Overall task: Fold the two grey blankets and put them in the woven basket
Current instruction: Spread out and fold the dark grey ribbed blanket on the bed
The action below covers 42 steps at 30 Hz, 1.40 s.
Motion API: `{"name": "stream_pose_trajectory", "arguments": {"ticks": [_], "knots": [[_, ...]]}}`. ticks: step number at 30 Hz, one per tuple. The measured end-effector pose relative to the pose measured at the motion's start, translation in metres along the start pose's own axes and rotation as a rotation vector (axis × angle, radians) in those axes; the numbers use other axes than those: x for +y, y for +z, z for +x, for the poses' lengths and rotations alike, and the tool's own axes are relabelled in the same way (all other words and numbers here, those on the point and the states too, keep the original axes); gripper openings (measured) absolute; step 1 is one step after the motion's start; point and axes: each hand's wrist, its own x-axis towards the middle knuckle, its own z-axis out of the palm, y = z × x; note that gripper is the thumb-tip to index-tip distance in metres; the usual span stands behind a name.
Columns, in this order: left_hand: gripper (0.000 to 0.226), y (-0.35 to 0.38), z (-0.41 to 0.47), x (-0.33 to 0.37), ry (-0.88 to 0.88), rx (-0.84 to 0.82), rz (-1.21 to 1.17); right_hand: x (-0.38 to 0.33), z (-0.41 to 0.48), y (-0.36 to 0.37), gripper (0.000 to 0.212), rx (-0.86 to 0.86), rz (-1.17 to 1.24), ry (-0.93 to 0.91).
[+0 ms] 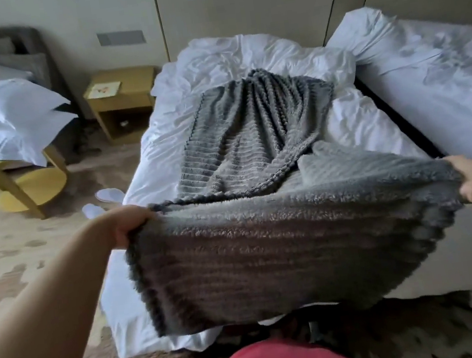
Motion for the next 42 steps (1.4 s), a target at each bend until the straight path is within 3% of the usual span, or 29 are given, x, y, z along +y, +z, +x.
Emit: {"name": "stream_pose_trajectory", "arguments": {"ticks": [3,6,11,13,16,19,25,28,31,34,39,42], "knots": [[0.011,0.007,0.019,-0.012,0.137,0.095,-0.166,-0.001,0.007,0.014,0.031,0.147,-0.194,0.098],[0.005,0.017,0.034,-0.028,0.181,0.265,-0.127,0.01,0.023,0.018,0.017,0.155,-0.388,0.207],[0.004,0.042,0.051,-0.063,-0.006,0.209,0.094,0.042,0.046,0.024,0.022,0.089,-0.759,0.389],[0.008,0.048,0.06,-0.077,-0.048,0.267,0.14,0.051,0.061,0.034,0.022,0.054,-0.807,0.436],[0.018,0.056,0.077,-0.098,-0.078,0.368,0.12,0.064,0.09,0.049,0.039,0.039,-0.865,0.43],[0.017,0.064,0.09,-0.115,-0.117,0.403,0.093,0.075,0.102,0.08,0.011,0.011,-0.853,0.437],[0.015,0.074,0.114,-0.127,-0.325,0.384,0.306,0.089,0.135,0.149,0.005,-0.148,-0.917,0.392],[0.01,0.072,0.127,-0.115,-0.311,0.451,0.432,0.08,0.162,0.183,0.012,-0.179,-0.964,0.293],[0.018,0.073,0.144,-0.095,-0.191,0.527,0.423,0.066,0.197,0.218,0.009,-0.2,-0.93,0.2],[0.021,0.089,0.163,-0.073,-0.124,0.46,0.376,0.055,0.228,0.255,0.006,-0.261,-0.836,0.192],[0.023,0.121,0.195,-0.043,-0.104,0.377,0.21,0.059,0.28,0.291,0.047,-0.336,-0.466,0.508],[0.026,0.143,0.215,-0.038,-0.147,0.416,0.157,0.07,0.307,0.297,0.041,-0.291,-0.228,0.618]]}}
